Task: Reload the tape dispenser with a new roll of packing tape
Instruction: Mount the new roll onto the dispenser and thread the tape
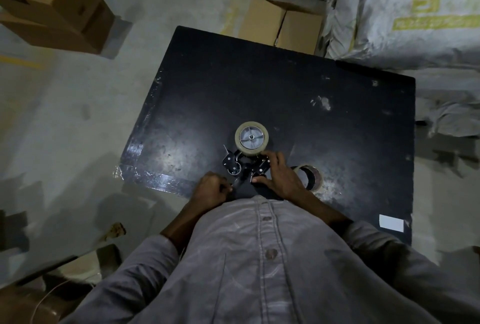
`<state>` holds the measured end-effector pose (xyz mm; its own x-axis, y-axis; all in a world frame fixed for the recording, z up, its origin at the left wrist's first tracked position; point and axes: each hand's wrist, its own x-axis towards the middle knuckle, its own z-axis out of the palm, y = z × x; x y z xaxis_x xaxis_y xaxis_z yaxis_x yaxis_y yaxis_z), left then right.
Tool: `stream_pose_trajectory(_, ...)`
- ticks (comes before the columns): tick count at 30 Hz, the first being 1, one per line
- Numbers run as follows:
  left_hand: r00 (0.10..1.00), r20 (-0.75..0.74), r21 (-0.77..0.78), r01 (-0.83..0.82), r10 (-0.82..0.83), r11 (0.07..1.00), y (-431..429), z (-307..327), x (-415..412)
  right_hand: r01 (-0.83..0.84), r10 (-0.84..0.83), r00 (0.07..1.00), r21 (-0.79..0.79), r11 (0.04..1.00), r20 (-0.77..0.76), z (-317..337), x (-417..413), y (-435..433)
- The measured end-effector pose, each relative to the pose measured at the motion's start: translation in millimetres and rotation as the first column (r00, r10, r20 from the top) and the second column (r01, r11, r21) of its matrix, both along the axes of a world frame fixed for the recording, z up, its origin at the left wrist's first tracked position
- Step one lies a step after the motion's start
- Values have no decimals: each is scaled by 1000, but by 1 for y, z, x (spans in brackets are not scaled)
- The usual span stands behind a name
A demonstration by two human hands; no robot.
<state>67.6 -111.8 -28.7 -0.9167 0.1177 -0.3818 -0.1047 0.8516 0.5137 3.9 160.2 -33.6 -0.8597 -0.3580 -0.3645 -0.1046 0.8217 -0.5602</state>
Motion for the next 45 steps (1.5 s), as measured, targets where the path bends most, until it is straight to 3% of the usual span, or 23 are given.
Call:
stream_pose_trajectory(3, 980, -183, -108, 59, -78, 992, -12, -2, 4, -18, 19, 1000, 27, 999, -23, -1, 0, -1)
stream_pose_trajectory(6, 950, -299, -101, 65, -93, 993, -15, 2, 8, -11, 12, 999, 35, 999, -36, 0, 2, -1)
stream_pose_trajectory(15, 921, -384, 44, 84, -61, 995, -14, 6, 10, -17, 21, 997, 59, 998, -78, 1, 2, 1)
stream_pose_trajectory(22, 954, -299, 128, 49, -9, 991, -13, 8, 10, -7, 14, 998, 102, 995, -61, 2, 2, 0)
stream_pose_trajectory(30, 946, -321, 141, 83, -34, 986, -15, 6, 5, 82, -75, 995, 106, 991, -67, 13, 5, -4)
stream_pose_trajectory(38, 942, -320, 48, 123, -102, 991, -16, 2, 4, 87, -78, 993, 120, 989, -85, 16, 1, -7)
stream_pose_trajectory(42, 975, -219, 52, -34, 44, 998, -19, 2, 9, 109, -107, 994, 58, 992, -36, 20, -1, -6)
stream_pose_trajectory(44, 967, -89, 196, -218, 238, 956, -19, 3, 10, 119, -119, 993, 4, 993, 3, 19, -2, -3)
stream_pose_trajectory(45, 931, 39, 306, -358, 364, 882, -18, 1, 10, 128, -127, 992, -26, 991, 24, 19, -1, -2)
